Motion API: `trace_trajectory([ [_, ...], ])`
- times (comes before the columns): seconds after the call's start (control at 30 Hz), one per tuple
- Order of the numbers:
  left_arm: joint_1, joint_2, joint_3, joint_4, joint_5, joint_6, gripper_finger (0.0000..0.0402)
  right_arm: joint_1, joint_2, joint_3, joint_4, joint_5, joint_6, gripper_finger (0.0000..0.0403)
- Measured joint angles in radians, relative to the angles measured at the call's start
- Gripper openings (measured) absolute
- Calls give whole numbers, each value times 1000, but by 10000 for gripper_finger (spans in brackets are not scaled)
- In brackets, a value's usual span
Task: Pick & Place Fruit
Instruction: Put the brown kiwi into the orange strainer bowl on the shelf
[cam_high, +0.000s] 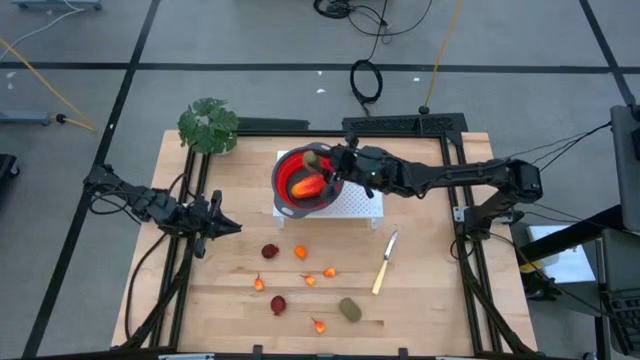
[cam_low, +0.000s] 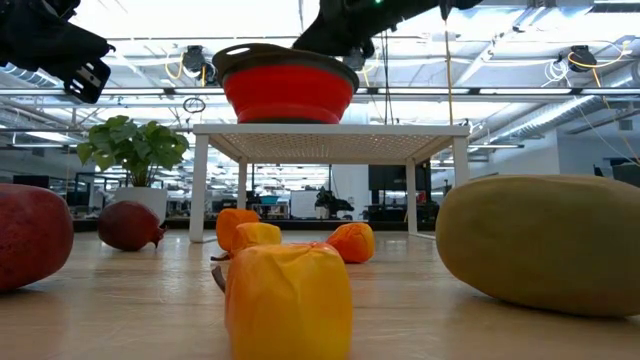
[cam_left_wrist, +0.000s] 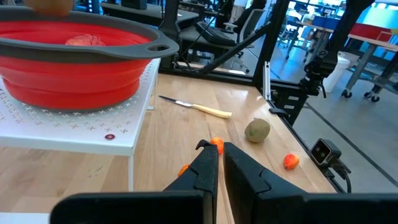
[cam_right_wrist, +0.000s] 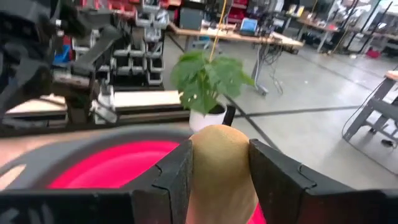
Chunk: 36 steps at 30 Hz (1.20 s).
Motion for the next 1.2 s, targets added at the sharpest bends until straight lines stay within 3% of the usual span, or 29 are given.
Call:
trace_trajectory([
  [0.67,0,0,0,0,0,-1,24,0,6,-49,-13,-3,16,141],
  [1.2,0,0,0,0,0,-6,24,0,6,-84,96,-6,21,142],
])
